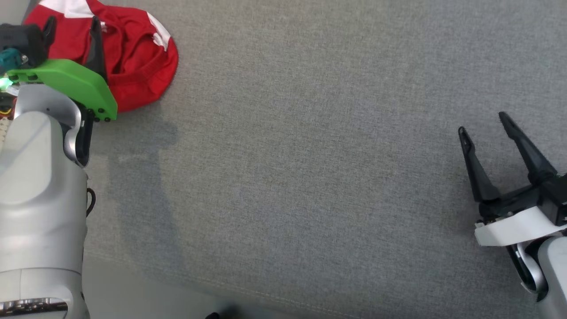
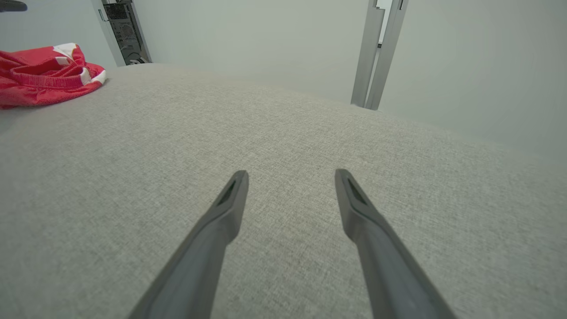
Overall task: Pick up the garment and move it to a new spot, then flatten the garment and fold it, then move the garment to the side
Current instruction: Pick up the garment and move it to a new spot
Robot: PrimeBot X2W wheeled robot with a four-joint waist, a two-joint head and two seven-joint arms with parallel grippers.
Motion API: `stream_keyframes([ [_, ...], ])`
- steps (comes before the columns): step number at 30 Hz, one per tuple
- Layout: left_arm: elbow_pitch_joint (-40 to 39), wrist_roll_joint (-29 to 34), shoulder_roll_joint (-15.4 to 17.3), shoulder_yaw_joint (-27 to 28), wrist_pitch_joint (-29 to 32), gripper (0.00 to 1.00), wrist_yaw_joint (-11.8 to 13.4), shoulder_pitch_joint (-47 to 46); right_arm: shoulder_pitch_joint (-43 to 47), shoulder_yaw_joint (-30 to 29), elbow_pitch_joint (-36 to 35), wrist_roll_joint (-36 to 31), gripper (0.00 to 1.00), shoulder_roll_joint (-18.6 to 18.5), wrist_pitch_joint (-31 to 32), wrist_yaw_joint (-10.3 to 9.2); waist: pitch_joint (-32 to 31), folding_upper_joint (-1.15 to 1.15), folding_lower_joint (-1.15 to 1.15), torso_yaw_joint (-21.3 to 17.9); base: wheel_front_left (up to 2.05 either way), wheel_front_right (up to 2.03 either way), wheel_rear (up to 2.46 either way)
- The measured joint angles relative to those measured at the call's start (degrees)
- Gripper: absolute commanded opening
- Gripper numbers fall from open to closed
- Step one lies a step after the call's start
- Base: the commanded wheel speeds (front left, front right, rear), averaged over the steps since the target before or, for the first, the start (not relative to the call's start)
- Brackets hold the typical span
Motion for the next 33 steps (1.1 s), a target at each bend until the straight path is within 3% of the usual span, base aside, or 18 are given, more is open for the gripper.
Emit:
stream_keyframes([
  [6, 11.9, -5.2, -0.6, -1.6, 6.7, 1.00, -0.8, -5.7, -0.4, -2.6, -4.8, -0.8, 1.00, -0.9, 0.0, 0.00, 5.6, 0.00, 0.00, -0.5, 0.00, 0.00, 0.00],
  [12, 16.4, -9.4, -0.3, -5.1, 8.4, 1.00, -0.8, -8.3, -0.2, -3.5, -7.5, -1.3, 1.00, -0.8, -0.2, 0.00, 9.7, 0.00, -0.01, -1.1, 0.00, 0.00, 0.00],
  [13, 16.7, -10.0, 0.0, -5.5, 8.0, 0.44, -0.8, -8.7, -0.2, -3.6, -7.8, -1.3, 1.00, -0.8, -0.2, 0.00, 10.3, 0.00, -0.01, -1.2, 0.00, 0.00, 0.00],
  [14, 17.0, -10.5, 0.3, -5.7, 6.9, 0.32, -0.8, -8.8, -0.3, -3.7, -8.1, -1.4, 1.00, -0.7, -0.2, 0.00, 10.8, 0.00, -0.01, -1.3, 0.00, 0.00, 0.00],
  [15, 17.1, -11.3, 0.5, -5.8, 5.6, 0.00, -1.0, -9.0, -0.4, -3.6, -8.3, -1.4, 1.00, -0.5, -0.2, 0.00, 11.2, 0.00, -0.01, -1.4, 0.00, 0.00, 0.00],
  [25, 16.6, -13.3, 3.4, -11.4, -6.4, 0.00, -1.0, -8.3, -1.5, -2.6, -6.0, -1.3, 1.00, 2.3, -0.2, -0.02, 9.2, 0.00, -0.01, -2.6, 0.00, 0.00, 0.00],
  [33, 10.5, -14.3, 7.1, -15.0, -10.2, 0.00, -1.0, -6.8, -2.8, 0.6, -2.9, -0.1, 1.00, 7.2, -0.1, -0.01, 3.4, 0.00, -0.01, -4.2, 0.00, 0.00, 0.00],
])
